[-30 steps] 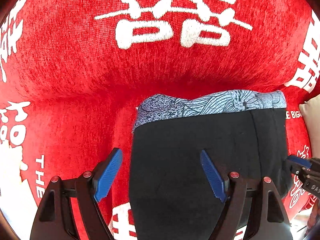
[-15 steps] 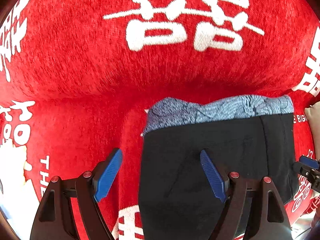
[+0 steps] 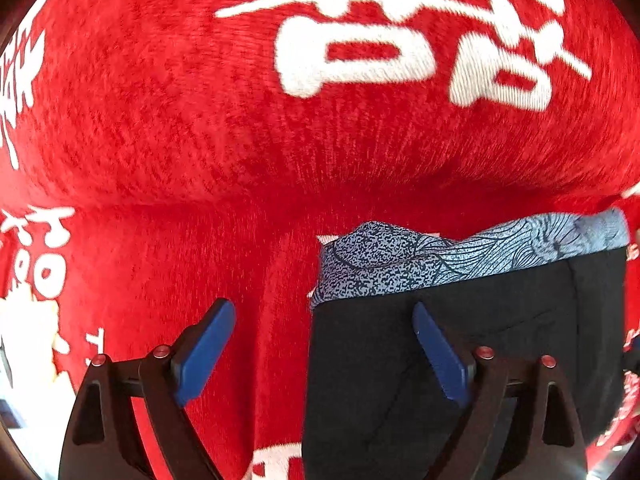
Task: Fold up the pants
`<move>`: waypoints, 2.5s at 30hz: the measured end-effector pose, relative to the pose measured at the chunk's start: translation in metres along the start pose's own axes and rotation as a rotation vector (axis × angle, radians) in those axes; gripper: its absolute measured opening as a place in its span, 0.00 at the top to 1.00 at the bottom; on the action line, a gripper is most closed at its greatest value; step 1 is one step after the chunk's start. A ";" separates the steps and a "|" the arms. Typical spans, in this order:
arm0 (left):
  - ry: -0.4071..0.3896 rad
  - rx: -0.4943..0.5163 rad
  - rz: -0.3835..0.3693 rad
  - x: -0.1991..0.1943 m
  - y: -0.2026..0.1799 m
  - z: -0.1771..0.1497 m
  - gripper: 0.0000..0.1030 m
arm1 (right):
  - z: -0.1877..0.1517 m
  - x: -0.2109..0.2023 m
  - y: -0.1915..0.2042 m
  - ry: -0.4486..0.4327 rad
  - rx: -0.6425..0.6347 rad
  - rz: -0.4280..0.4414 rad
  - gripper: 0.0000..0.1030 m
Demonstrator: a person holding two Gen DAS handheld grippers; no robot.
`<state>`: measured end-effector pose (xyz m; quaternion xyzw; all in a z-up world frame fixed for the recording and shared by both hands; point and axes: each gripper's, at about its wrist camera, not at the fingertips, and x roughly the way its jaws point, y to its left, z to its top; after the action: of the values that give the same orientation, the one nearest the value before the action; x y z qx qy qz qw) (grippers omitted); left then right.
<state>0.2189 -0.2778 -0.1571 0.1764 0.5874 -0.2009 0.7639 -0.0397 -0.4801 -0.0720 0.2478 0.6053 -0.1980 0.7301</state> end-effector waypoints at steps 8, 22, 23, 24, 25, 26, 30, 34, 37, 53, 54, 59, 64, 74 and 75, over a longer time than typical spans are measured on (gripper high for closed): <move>0.042 -0.011 -0.098 -0.022 0.034 -0.015 0.11 | -0.001 0.000 -0.027 0.012 0.073 0.052 0.42; 0.040 0.014 -0.087 -0.019 0.008 -0.037 0.11 | 0.084 0.005 0.003 -0.105 0.044 0.068 0.59; 0.037 0.017 -0.087 -0.020 0.007 -0.038 0.11 | 0.086 0.007 0.002 -0.093 0.058 0.076 0.59; 0.035 0.021 -0.086 -0.021 0.007 -0.039 0.11 | 0.089 0.011 -0.003 -0.081 0.080 0.095 0.59; 0.034 0.022 -0.087 -0.019 0.005 -0.039 0.11 | 0.090 0.012 -0.008 -0.070 0.096 0.136 0.62; 0.034 0.021 -0.089 -0.022 0.007 -0.041 0.11 | 0.091 0.012 -0.011 -0.067 0.095 0.166 0.80; 0.042 0.017 -0.089 -0.022 0.008 -0.046 0.11 | 0.083 0.002 -0.024 -0.073 0.021 0.156 0.90; 0.059 0.013 -0.089 -0.017 0.012 -0.051 0.11 | 0.077 0.012 -0.053 -0.033 0.085 0.123 0.88; 0.061 0.018 -0.099 -0.016 0.015 -0.053 0.11 | 0.073 0.002 -0.053 -0.046 0.063 0.144 0.81; 0.092 -0.011 -0.211 -0.005 0.017 -0.055 0.11 | -0.011 -0.008 -0.096 0.068 0.140 0.220 0.34; 0.093 -0.017 -0.223 -0.005 0.018 -0.055 0.11 | -0.011 -0.008 -0.098 0.067 0.139 0.226 0.34; 0.148 -0.025 -0.349 0.005 0.023 -0.051 0.00 | -0.008 -0.003 -0.098 0.079 0.143 0.305 0.30; 0.242 -0.033 -0.460 0.025 0.029 -0.048 0.01 | -0.006 0.005 -0.116 0.095 0.173 0.391 0.28; 0.286 0.030 -0.514 0.047 0.017 -0.040 0.01 | 0.009 0.031 -0.153 0.146 0.214 0.607 0.28; 0.286 0.034 -0.526 0.049 0.014 -0.040 0.01 | 0.010 0.036 -0.151 0.152 0.212 0.632 0.28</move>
<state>0.2047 -0.2503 -0.2139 0.0576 0.7109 -0.3750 0.5921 -0.1140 -0.6067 -0.1243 0.5118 0.5271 -0.0047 0.6784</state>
